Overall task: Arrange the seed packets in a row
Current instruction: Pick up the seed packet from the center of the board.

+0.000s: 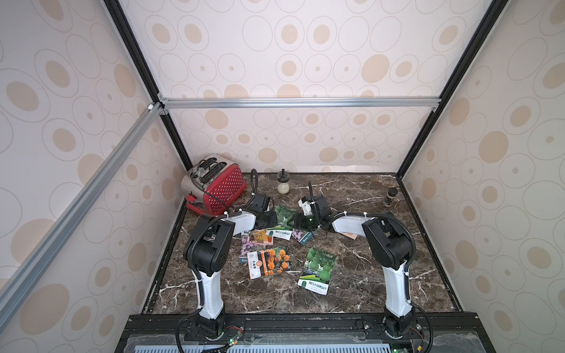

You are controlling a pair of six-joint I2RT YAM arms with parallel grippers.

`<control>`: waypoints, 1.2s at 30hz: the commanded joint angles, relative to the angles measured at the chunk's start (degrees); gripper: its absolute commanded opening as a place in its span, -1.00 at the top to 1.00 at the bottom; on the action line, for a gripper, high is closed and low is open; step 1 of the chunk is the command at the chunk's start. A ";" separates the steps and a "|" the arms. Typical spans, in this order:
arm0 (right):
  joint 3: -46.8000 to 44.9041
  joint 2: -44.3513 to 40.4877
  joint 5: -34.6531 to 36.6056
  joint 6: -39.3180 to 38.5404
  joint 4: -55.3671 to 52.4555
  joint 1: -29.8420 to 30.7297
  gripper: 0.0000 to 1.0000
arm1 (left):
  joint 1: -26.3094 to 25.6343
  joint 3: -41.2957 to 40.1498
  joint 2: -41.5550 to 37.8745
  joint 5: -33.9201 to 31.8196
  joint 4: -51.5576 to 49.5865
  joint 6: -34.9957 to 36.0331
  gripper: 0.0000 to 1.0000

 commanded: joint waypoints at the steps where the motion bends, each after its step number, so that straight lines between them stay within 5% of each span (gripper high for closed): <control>1: -0.27 2.29 -1.16 4.08 4.63 0.01 0.02 | -0.21 0.49 0.88 2.04 2.20 -0.76 0.63; 10: -2.67 2.70 1.10 7.73 13.36 0.31 0.27 | -0.44 -1.02 0.53 3.66 3.58 -1.42 0.92; 16: -5.00 1.40 3.24 8.90 17.27 0.55 0.72 | -0.65 -1.73 -0.29 3.38 3.59 -1.75 0.97; 24: -7.12 -3.37 5.68 5.37 15.00 0.76 1.00 | -0.82 0.55 -5.82 2.29 -1.02 -0.67 0.96; 26: -7.64 -4.97 6.26 3.95 13.83 0.72 1.00 | -0.84 1.84 -8.50 1.10 -4.22 0.30 0.89; 33: -11.10 -12.74 8.94 -1.82 8.64 0.73 1.00 | -0.03 3.64 -19.09 -7.87 -20.45 1.88 -0.09; 36: -11.77 -16.70 9.67 -5.06 3.86 0.62 1.00 | 0.21 0.68 -22.14 -10.19 -24.39 1.42 -0.21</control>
